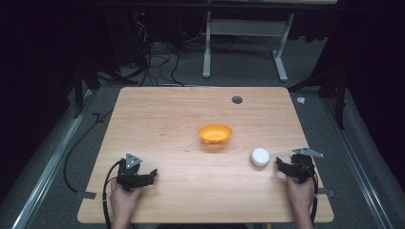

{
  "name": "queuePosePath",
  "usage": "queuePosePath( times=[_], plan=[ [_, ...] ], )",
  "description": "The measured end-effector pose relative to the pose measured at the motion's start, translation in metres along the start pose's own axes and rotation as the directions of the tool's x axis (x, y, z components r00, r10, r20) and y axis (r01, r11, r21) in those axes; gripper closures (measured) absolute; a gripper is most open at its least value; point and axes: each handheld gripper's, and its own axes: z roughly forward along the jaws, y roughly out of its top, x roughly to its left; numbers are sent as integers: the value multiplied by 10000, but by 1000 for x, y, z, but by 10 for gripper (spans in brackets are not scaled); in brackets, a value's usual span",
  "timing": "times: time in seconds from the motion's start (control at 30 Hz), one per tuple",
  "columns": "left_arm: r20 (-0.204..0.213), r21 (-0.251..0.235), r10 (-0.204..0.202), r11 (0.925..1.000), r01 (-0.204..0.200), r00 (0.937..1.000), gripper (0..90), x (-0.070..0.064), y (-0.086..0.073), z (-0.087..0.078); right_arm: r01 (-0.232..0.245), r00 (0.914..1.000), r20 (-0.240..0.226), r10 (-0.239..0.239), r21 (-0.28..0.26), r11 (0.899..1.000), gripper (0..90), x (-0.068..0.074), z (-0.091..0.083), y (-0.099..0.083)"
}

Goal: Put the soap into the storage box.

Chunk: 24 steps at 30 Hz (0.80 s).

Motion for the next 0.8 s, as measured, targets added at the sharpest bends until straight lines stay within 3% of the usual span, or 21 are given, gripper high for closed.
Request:
queuePosePath(
  times=[0.8],
  plan=[
    [-16, 27, -6, 10000, 6, 10000, 160, 0, 0, 0, 35, 9999, -110, -35, 13, 10000, 290, 0, 0, 0]
  ],
)
